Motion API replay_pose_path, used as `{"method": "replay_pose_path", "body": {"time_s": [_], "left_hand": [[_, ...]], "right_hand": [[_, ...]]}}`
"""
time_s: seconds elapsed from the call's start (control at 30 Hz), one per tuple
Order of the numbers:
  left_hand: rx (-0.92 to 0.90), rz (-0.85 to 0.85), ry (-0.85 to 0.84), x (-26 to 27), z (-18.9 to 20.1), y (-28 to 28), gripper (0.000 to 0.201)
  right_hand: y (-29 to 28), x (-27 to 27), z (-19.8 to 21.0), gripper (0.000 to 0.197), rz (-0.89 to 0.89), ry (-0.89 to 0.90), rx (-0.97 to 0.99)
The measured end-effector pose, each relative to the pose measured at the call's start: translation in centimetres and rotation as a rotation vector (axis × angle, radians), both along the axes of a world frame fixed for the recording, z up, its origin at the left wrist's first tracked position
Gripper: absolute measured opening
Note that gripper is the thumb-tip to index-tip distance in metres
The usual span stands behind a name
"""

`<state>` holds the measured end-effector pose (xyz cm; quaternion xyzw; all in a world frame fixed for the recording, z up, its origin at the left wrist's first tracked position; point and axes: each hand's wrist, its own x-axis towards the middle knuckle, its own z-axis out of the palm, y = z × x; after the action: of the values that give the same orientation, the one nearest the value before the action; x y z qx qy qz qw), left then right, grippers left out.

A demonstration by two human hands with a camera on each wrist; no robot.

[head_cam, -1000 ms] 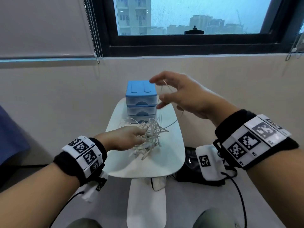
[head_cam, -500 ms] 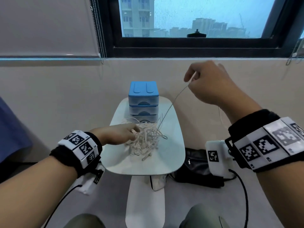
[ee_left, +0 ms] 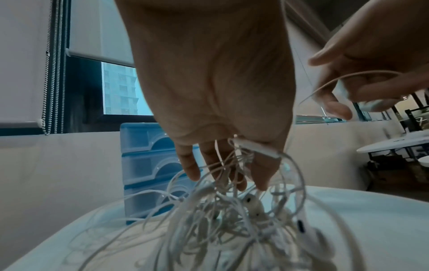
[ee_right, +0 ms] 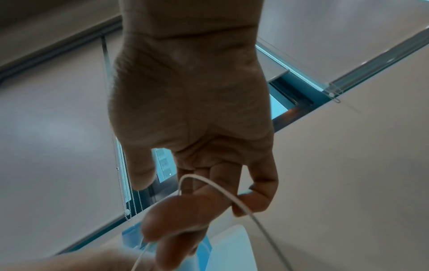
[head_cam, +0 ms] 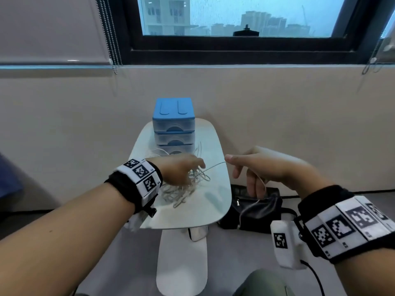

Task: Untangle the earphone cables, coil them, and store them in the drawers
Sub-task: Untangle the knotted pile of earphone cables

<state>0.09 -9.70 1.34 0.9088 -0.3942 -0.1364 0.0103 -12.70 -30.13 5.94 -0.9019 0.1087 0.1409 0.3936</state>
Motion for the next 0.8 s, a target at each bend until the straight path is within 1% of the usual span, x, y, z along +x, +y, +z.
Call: {"method": "replay_pose_path", "body": {"time_s": [0.07, 0.1, 0.2, 0.23, 0.3, 0.4, 0.43, 0.47, 0.53, 0.57, 0.63, 0.7, 0.8], "left_hand": [[-0.054, 0.001, -0.065, 0.3, -0.6, 0.3, 0.045], [-0.067, -0.002, -0.097, 0.4, -0.8, 0.5, 0.036], [-0.145, 0.037, -0.147, 0.5, -0.8, 1.2, 0.010], [-0.187, 0.058, -0.150, 0.4, -0.7, 1.5, 0.007], [-0.251, 0.123, -0.150, 0.1, -0.6, 2.0, 0.013], [-0.300, 0.234, -0.174, -0.9, -0.6, 2.7, 0.013], [-0.346, 0.267, -0.134, -1.3, -0.7, 3.0, 0.011], [-0.435, 0.301, -0.047, -1.7, -0.9, 3.4, 0.008], [-0.692, 0.370, 0.164, -2.4, -1.6, 4.4, 0.008], [-0.791, 0.417, 0.231, -2.7, -2.1, 4.9, 0.011], [-0.926, 0.504, 0.324, -3.4, -2.9, 5.7, 0.014], [-1.034, 0.568, 0.402, -3.8, -3.5, 6.0, 0.015], [-1.159, 0.653, 0.468, -4.3, -4.0, 6.1, 0.014]], "right_hand": [[0.0, 0.4, -1.0, 0.066, -0.022, 0.016, 0.037], [0.1, 0.7, -1.6, 0.064, -0.033, 0.002, 0.052], [0.7, 1.9, -2.8, 0.051, -0.048, -0.064, 0.094], [1.0, 2.3, -3.1, 0.047, -0.034, -0.087, 0.108], [2.0, 3.0, -3.4, 0.041, 0.023, -0.117, 0.123], [4.1, 3.8, -3.7, 0.040, 0.123, -0.101, 0.140], [4.7, 4.1, -3.8, 0.039, 0.146, -0.106, 0.134], [5.2, 4.3, -4.0, 0.037, 0.161, -0.122, 0.118], [6.0, 4.6, -4.4, 0.030, 0.186, -0.176, 0.054], [6.3, 4.8, -4.8, 0.027, 0.198, -0.199, 0.034], [6.6, 4.7, -5.7, 0.025, 0.200, -0.227, 0.039], [6.8, 4.1, -6.5, 0.029, 0.198, -0.245, 0.090], [6.8, 3.3, -7.6, 0.028, 0.179, -0.297, 0.182]]}}
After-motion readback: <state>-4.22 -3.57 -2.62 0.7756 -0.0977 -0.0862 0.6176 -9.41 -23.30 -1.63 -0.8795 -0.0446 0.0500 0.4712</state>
